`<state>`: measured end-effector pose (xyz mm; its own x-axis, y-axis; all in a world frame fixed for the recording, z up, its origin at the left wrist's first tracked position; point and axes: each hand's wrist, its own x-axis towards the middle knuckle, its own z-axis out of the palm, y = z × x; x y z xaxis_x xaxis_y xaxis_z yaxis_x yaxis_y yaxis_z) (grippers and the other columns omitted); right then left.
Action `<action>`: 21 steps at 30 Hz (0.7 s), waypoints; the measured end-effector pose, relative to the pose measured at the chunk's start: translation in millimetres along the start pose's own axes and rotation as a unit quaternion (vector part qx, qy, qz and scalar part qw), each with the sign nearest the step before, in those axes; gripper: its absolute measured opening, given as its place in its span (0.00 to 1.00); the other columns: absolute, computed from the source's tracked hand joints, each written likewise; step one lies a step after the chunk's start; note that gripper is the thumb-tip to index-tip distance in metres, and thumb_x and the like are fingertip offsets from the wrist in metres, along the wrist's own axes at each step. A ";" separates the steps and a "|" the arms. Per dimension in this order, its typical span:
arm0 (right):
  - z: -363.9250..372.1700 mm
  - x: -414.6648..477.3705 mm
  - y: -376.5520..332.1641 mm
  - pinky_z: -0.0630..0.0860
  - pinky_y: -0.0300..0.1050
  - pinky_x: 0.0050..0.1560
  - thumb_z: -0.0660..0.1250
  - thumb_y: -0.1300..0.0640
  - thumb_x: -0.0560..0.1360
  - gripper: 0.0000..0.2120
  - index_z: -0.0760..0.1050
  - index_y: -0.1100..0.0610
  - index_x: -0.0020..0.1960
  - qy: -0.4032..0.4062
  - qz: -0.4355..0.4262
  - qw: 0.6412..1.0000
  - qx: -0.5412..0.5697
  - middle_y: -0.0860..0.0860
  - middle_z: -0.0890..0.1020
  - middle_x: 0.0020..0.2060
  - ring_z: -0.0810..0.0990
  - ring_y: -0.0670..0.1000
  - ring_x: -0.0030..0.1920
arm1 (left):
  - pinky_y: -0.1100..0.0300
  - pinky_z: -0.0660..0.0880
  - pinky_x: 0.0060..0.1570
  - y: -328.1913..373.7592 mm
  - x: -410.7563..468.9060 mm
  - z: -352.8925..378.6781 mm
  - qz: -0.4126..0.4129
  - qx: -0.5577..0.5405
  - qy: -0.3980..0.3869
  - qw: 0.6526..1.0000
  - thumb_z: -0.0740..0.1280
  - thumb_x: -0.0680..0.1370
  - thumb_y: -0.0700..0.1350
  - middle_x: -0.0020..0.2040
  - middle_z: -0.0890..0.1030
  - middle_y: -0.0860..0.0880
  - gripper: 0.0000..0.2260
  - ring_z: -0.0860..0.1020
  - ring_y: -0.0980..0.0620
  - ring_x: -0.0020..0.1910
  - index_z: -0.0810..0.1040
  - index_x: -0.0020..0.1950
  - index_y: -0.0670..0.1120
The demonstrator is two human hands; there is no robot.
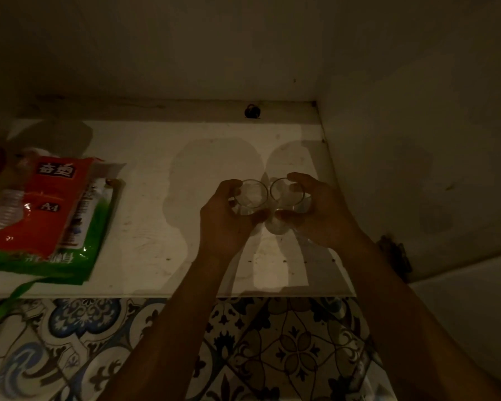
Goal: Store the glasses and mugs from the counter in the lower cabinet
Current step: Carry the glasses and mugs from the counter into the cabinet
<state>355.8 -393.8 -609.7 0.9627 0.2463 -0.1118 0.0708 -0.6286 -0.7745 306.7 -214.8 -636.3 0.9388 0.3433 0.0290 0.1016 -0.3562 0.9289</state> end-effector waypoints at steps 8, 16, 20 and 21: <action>3.4 -1.2 -1.9 0.70 0.37 0.59 0.81 0.53 0.68 0.37 0.70 0.51 0.73 0.007 0.005 1.000 -0.020 0.48 0.79 0.61 0.76 0.49 0.62 | 0.75 0.73 0.44 3.2 -2.8 -0.2 -0.004 0.016 -0.002 1.000 0.83 0.65 0.46 0.46 0.76 0.67 0.27 0.77 0.65 0.45 0.73 0.58 0.56; 0.9 -4.1 -8.2 0.65 0.46 0.74 0.81 0.51 0.68 0.48 0.59 0.48 0.81 -0.042 0.042 0.998 -0.023 0.52 0.72 0.74 0.69 0.54 0.74 | 0.60 0.77 0.57 6.5 -7.7 -5.1 0.004 0.053 -0.026 0.998 0.83 0.65 0.49 0.59 0.80 0.55 0.39 0.80 0.52 0.57 0.70 0.73 0.48; -0.9 -7.2 -16.3 0.58 0.35 0.69 0.81 0.51 0.68 0.51 0.55 0.48 0.82 -0.053 0.050 0.997 -0.012 0.50 0.67 0.77 0.66 0.51 0.76 | 0.61 0.70 0.63 13.9 -10.9 -17.5 0.007 0.075 -0.038 0.996 0.82 0.65 0.52 0.70 0.76 0.45 0.45 0.75 0.48 0.67 0.66 0.77 0.47; 0.7 -7.9 -18.7 0.57 0.41 0.75 0.80 0.44 0.67 0.52 0.54 0.46 0.82 -0.043 0.040 0.997 -0.043 0.50 0.66 0.78 0.64 0.52 0.77 | 0.62 0.69 0.64 16.1 -12.6 -22.5 0.004 0.076 -0.039 0.996 0.82 0.66 0.52 0.72 0.74 0.45 0.45 0.74 0.48 0.69 0.65 0.78 0.47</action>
<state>346.7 -383.5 -594.8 0.9403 0.2538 -0.2268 0.0215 -0.7093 -0.7046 289.1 -205.3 -613.4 0.9617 0.2741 0.0011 0.1383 -0.4885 0.8616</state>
